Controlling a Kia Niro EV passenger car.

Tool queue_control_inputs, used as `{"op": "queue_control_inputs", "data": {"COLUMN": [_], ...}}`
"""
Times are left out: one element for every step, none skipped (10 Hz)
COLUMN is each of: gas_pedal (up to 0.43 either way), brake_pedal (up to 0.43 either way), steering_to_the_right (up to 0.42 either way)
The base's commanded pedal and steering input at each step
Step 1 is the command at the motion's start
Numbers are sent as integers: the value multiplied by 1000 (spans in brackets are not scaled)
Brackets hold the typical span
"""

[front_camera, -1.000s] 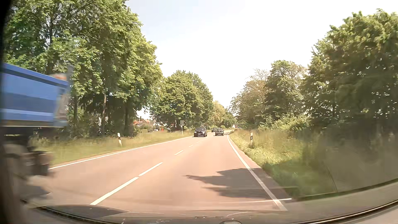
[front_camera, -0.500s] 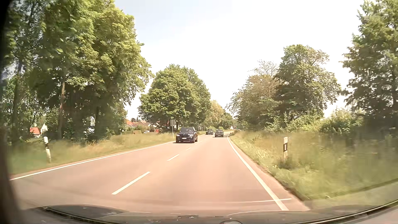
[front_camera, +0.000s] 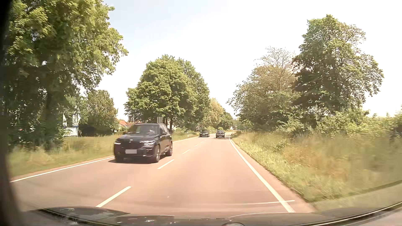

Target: Follow the waypoints while adhering to traffic rules and regulations

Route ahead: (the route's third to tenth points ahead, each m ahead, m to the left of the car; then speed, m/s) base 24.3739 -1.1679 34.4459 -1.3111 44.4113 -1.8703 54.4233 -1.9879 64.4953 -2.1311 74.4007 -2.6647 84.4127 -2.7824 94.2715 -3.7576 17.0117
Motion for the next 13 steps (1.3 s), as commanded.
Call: {"op": "queue_control_inputs", "data": {"gas_pedal": [189,189,189,189,189,189,197,197,209,209,209,209,209], "brake_pedal": [0,0,0,0,0,0,0,0,0,0,0,0,0], "steering_to_the_right": [6,6,6,5,5,5,4,2,2,2,2,2,2]}}
